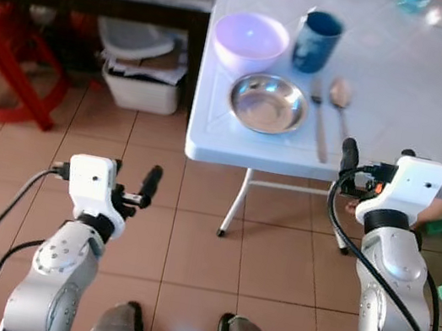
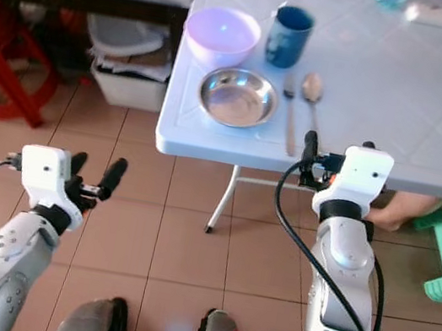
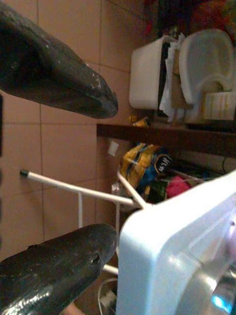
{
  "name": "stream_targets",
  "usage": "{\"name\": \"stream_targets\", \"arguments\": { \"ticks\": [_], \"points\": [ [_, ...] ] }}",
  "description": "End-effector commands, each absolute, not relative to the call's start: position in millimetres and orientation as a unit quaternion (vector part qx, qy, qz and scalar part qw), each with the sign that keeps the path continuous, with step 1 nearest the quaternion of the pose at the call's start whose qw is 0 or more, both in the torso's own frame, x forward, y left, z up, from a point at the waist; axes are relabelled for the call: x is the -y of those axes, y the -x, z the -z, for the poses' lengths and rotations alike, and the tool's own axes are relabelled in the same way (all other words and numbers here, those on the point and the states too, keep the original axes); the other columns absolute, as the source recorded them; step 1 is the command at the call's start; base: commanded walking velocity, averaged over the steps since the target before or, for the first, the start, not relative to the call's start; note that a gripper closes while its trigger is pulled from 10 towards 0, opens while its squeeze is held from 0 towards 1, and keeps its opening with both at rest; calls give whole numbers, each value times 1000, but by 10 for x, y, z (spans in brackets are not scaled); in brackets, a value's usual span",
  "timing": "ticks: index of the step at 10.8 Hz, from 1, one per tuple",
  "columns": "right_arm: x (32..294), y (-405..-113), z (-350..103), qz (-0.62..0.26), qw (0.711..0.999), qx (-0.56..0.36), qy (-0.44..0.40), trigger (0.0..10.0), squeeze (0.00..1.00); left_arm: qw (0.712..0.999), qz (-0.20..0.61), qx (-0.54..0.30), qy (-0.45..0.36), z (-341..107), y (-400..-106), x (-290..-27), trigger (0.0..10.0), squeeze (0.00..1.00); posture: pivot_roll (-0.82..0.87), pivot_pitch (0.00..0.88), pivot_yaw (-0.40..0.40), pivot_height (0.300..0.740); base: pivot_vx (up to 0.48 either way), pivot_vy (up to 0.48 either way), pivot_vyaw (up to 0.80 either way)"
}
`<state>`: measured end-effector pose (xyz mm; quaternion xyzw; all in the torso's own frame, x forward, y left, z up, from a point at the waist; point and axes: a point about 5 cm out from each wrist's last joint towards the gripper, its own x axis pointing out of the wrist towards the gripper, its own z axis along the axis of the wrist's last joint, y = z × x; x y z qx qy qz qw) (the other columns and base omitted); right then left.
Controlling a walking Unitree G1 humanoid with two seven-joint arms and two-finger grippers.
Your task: Setting the table
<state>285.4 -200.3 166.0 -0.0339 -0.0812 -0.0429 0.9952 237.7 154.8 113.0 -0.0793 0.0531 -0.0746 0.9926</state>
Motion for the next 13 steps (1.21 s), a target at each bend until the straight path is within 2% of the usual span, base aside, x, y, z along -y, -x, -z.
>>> {"name": "stream_targets", "arguments": {
  "ticks": [1, 4, 7, 13],
  "points": [
    [1993, -2853, -1682, 38, 994, 90, 39, 10000, 0, 994, 71, -38, 73, -1192, -2374, -1595, 10000, 0, -39, 251, 35, 740, 0, 0, 0],
    [1972, -2987, -1829, 18, 994, 101, 43, 10000, 0, 993, 85, -44, 71, -1184, -2348, -1547, 10000, 0, -41, 269, 42, 740, 0, 0, 0],
    [1927, -3238, -1984, -7, 996, 89, -19, 10000, 0, 993, 90, -51, 62, -1184, -2306, -1575, 10000, 0, -26, 296, 44, 740, 0, 0, 0],
    [1605, -3436, -2109, -91, 992, 76, -47, 10000, 0, 992, 100, -58, 50, -1216, -2260, -1600, 10000, 0, 2, 323, 67, 740, 0, 0, 0]
  ]
}}
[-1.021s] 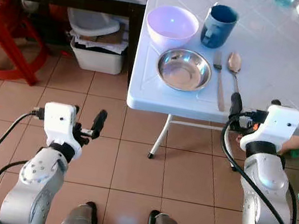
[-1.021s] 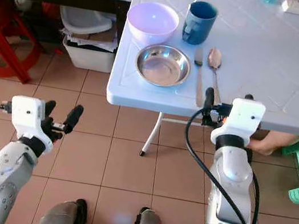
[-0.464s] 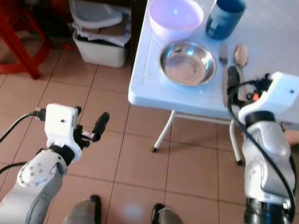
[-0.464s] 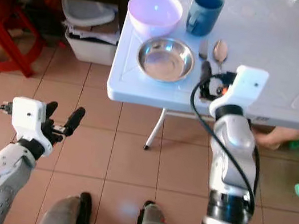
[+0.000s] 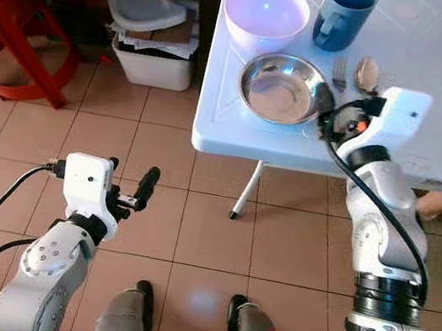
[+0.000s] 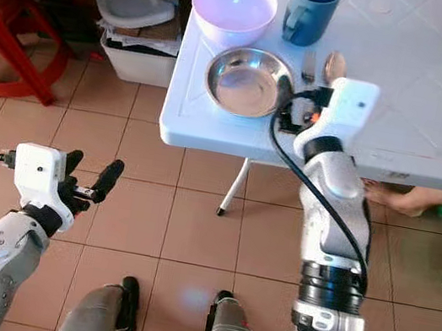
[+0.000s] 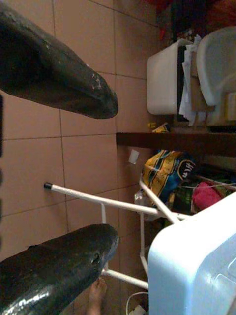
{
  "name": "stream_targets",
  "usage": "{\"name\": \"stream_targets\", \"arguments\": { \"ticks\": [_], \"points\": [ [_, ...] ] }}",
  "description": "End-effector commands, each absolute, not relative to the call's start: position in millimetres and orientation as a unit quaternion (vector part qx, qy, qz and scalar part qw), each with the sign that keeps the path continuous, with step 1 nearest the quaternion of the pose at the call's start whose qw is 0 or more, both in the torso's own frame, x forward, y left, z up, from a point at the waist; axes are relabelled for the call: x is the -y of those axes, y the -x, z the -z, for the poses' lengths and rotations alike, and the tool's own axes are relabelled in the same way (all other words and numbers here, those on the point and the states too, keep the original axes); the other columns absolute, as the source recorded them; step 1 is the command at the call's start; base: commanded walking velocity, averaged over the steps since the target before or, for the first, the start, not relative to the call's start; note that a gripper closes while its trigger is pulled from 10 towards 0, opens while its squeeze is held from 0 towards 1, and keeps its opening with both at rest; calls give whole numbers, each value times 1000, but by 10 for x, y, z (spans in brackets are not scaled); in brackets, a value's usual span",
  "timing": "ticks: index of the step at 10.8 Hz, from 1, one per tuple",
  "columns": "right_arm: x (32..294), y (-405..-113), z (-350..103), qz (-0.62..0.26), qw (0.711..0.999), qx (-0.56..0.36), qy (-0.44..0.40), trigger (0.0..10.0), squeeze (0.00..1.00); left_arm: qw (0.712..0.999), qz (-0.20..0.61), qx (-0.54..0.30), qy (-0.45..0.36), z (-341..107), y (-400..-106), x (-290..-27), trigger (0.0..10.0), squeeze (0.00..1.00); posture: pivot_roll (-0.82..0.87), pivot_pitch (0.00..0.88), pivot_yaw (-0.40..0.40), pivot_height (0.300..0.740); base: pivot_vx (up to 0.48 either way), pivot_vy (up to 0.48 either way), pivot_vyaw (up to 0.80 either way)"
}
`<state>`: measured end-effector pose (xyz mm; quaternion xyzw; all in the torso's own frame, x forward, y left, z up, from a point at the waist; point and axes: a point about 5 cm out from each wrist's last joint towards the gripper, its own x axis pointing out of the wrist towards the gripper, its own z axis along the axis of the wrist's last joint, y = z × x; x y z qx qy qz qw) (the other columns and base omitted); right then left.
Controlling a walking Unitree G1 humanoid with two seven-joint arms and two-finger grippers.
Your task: Setting the table
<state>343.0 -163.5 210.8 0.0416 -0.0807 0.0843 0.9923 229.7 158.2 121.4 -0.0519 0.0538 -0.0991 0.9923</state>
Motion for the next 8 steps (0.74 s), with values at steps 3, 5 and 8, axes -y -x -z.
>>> {"name": "stream_targets", "arguments": {
  "ticks": [3, 5, 8],
  "points": [
    [1502, -3466, -2095, -113, 991, 62, -43, 10000, 0, 992, 102, -62, 46, -1231, -2245, -1623, 10000, 0, 13, 340, 73, 740, 0, 0, 0],
    [1451, -3487, -2115, -123, 989, 56, -54, 10000, 0, 991, 104, -67, 42, -1235, -2210, -1643, 10000, 0, 25, 353, 81, 740, 0, 0, 0],
    [1400, -3478, -2046, -132, 988, 29, -77, 10000, 0, 991, 104, -75, 38, -1239, -2151, -1665, 10000, 0, 34, 374, 88, 740, 0, 0, 0]
  ]
}}
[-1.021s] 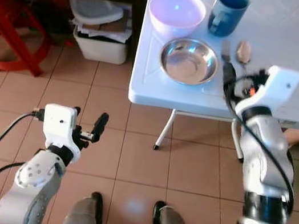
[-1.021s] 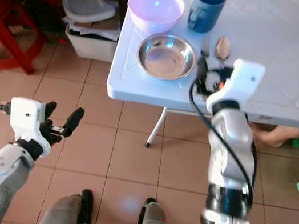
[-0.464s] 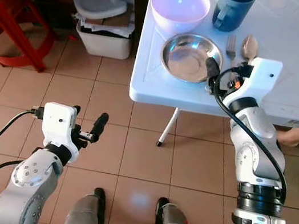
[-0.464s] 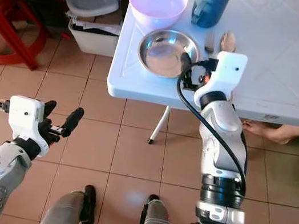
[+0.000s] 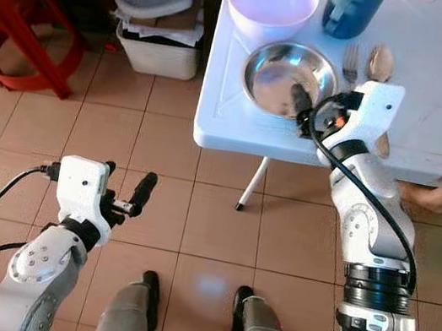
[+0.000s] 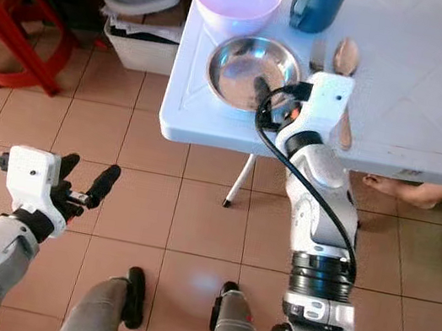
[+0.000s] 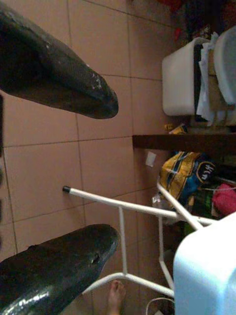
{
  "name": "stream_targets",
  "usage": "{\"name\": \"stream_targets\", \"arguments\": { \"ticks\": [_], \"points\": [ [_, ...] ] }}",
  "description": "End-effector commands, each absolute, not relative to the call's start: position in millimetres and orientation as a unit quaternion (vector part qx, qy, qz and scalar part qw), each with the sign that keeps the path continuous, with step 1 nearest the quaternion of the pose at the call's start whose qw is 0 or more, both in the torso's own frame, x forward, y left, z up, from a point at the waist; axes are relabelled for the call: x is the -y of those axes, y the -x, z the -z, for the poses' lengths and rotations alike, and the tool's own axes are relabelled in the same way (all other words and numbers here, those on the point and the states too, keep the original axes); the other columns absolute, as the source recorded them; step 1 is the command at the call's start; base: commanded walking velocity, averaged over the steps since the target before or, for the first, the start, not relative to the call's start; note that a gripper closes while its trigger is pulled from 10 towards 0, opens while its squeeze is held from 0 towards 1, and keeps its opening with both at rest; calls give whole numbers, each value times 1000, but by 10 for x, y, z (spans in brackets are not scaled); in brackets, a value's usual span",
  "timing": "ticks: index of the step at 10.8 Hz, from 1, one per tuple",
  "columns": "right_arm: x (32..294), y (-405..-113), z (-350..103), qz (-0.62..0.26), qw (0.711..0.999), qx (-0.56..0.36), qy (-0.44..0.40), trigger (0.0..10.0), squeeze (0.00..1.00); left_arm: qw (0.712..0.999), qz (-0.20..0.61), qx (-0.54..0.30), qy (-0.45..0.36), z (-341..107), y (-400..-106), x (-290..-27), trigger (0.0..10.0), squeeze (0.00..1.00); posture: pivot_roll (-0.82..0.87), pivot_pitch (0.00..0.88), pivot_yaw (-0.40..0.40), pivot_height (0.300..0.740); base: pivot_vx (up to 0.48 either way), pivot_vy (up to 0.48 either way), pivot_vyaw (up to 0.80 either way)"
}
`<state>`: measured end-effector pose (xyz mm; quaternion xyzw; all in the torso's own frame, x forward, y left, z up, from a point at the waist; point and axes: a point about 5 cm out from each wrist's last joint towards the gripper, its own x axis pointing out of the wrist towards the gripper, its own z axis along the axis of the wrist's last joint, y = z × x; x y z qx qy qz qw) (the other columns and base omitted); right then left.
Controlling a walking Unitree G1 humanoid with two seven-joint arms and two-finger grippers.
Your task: Setting the table
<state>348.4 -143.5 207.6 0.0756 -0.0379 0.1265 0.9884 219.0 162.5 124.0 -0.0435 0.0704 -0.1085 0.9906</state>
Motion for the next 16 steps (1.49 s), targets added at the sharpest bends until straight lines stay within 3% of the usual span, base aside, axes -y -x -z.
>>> {"name": "stream_targets", "arguments": {
  "ticks": [1, 2, 3, 6, 10, 16],
  "points": [
    [1384, -3473, -2033, -140, 986, 21, -86, 8471, 0, 991, 106, -76, 37, -1243, -2150, -1660, 10000, 0, 33, 377, 89, 740, 0, 0, 0],
    [1376, -3477, -2020, -147, 985, 11, -92, 1804, 0, 991, 107, -77, 37, -1245, -2154, -1655, 10000, 0, 32, 379, 89, 740, 0, 0, 0],
    [1363, -3486, -2015, -153, 982, 1, -109, 0, 0, 990, 108, -79, 37, -1243, -2153, -1649, 10000, 0, 35, 377, 88, 740, 0, 0, 0],
    [1364, -3508, -2054, -154, 980, -13, -125, 0, 0, 991, 105, -78, 39, -1238, -2164, -1637, 10000, 0, 29, 369, 78, 740, 0, 0, 0],
    [1465, -3528, -1964, -111, 966, -78, -221, 0, 0, 988, 132, -70, 32, -1248, -2197, -1594, 10000, 0, 19, 353, 72, 740, 0, 0, 0],
    [1599, -3518, -1746, -75, 949, -157, -261, 0, 0, 985, 152, -72, 38, -1231, -2206, -1535, 10000, 0, 13, 339, 66, 740, 0, 0, 0]
  ]
}}
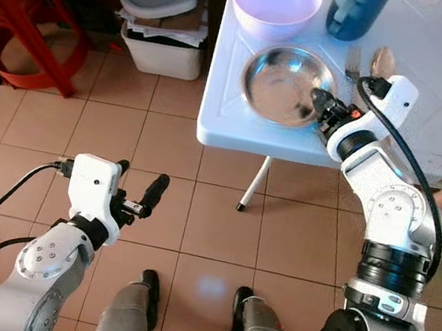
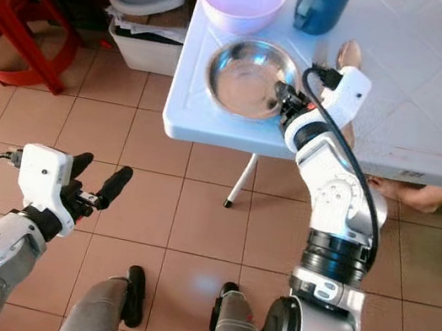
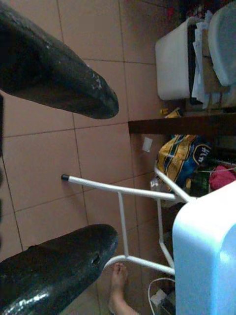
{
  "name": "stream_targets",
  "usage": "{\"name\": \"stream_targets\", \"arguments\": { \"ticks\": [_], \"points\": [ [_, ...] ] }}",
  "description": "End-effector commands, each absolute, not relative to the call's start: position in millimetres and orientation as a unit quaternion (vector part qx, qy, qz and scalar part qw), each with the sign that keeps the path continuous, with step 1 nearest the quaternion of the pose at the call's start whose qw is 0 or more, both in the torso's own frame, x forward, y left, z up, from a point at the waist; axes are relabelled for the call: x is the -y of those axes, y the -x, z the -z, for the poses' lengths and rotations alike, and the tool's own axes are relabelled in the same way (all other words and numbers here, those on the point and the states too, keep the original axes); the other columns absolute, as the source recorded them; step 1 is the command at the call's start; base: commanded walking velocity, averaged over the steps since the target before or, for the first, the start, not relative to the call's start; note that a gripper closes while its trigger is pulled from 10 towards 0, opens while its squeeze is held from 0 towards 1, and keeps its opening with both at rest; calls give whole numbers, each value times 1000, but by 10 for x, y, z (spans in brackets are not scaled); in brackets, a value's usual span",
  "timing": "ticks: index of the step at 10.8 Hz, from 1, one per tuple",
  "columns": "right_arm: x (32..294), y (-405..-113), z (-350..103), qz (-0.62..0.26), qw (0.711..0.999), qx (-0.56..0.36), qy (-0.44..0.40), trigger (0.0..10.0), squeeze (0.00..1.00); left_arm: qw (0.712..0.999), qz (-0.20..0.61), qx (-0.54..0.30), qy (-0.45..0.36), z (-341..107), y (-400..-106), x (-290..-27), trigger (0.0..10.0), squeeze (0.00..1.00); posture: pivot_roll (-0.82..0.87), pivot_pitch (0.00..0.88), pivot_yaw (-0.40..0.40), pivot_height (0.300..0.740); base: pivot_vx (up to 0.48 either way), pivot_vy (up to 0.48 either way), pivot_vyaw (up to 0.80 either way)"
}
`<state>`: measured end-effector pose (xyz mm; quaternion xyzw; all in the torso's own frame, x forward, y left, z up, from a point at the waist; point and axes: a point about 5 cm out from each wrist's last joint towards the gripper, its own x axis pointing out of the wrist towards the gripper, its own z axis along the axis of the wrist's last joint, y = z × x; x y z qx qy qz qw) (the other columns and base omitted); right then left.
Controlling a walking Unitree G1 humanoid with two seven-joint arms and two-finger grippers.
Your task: Setting the table
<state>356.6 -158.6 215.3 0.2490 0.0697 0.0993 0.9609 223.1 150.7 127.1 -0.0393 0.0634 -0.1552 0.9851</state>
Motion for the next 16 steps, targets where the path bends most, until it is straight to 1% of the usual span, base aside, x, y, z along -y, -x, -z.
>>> {"name": "stream_targets", "arguments": {
  "ticks": [1, 4, 6, 8, 9, 10, 11, 13, 15, 16],
  "points": [
    [1619, -3514, -1699, -65, 947, -169, -266, 0, 0, 983, 161, -74, 40, -1225, -2198, -1528, 10000, 0, 14, 338, 65, 740, 0, 0, 0],
    [1691, -3506, -1604, -35, 946, -190, -260, 0, 0, 973, 212, -70, 66, -1262, -2158, -1472, 10000, 0, 14, 337, 62, 740, 0, 0, 0],
    [1765, -3498, -1526, 1, 946, -206, -251, 0, 0, 973, 213, -63, 70, -1281, -2181, -1462, 10000, 0, 12, 336, 59, 740, 0, 0, 0],
    [1818, -3483, -1476, 24, 940, -214, -263, 0, 0, 973, 211, -60, 74, -1280, -2195, -1459, 10000, 0, 9, 332, 54, 740, 0, 0, 0],
    [1831, -3480, -1452, 31, 935, -217, -280, 0, 0, 974, 205, -59, 72, -1279, -2203, -1460, 10000, 0, 6, 326, 52, 740, 0, 0, 0],
    [1814, -3496, -1525, 23, 935, -186, -303, 0, 0, 981, 173, -63, 61, -1256, -2236, -1514, 10000, 0, 3, 325, 53, 740, 0, 0, 0],
    [1737, -3467, -1645, -6, 946, -142, -292, 0, 0, 987, 128, -77, 54, -1181, -2245, -1618, 10000, 0, -6, 313, 55, 740, 0, 0, 0],
    [1667, -3347, -1623, -13, 943, -103, -316, 0, 0, 991, 102, -72, 49, -1156, -2307, -1644, 10000, 0, -15, 273, 39, 740, 0, 0, 0],
    [1712, -3161, -1452, 17, 942, -84, -323, 0, 0, 993, 84, -55, 56, -1144, -2425, -1625, 10000, 0, -36, 228, 25, 740, 0, 349, 0],
    [1730, -3130, -1410, 26, 939, -87, -333, 0, 0, 993, 83, -52, 60, -1146, -2454, -1609, 10000, 0, -46, 219, 22, 740, 0, 480, 0]
  ]
}}
